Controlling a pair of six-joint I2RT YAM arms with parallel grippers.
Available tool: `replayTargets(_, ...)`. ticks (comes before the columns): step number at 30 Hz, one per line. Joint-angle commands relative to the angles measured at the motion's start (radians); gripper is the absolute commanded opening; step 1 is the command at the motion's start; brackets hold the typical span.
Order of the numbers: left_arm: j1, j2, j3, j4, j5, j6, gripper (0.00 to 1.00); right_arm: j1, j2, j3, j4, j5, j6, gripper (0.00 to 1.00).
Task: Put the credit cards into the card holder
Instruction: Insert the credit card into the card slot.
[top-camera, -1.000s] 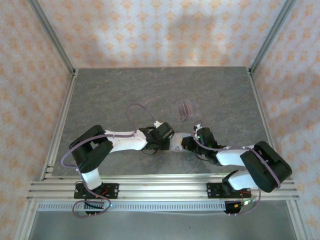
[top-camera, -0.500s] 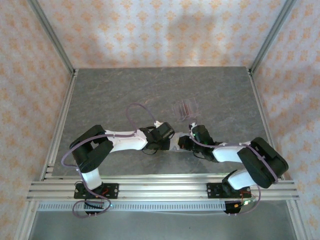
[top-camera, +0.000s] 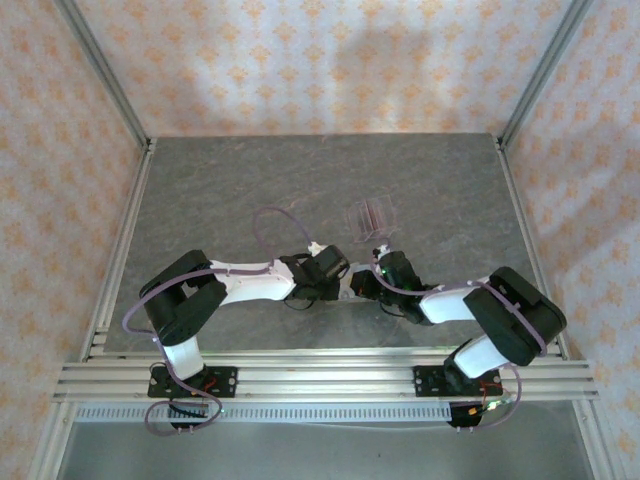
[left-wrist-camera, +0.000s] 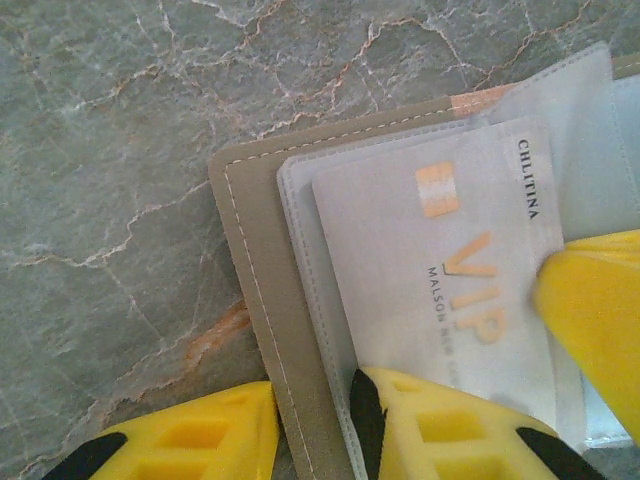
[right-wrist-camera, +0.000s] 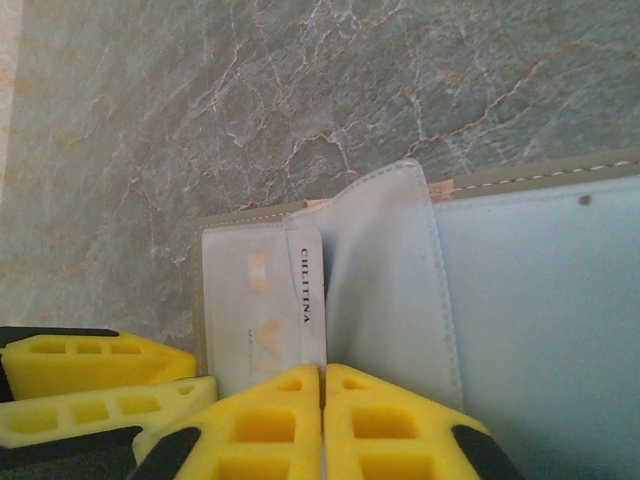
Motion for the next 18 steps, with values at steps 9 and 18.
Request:
replayTargets(9, 0.007, -0.076, -0.06, -0.017, 0.139, -0.008, 0.32, 0.037, -0.159, 0.015, -0.284, 0.037, -0.014, 0.27)
replayTargets(18, 0.03, -0.124, -0.064, -0.028, 0.147, 0.003, 0.31, 0.037, -0.287, 0.087, -0.567, 0.144, -0.076, 0.33)
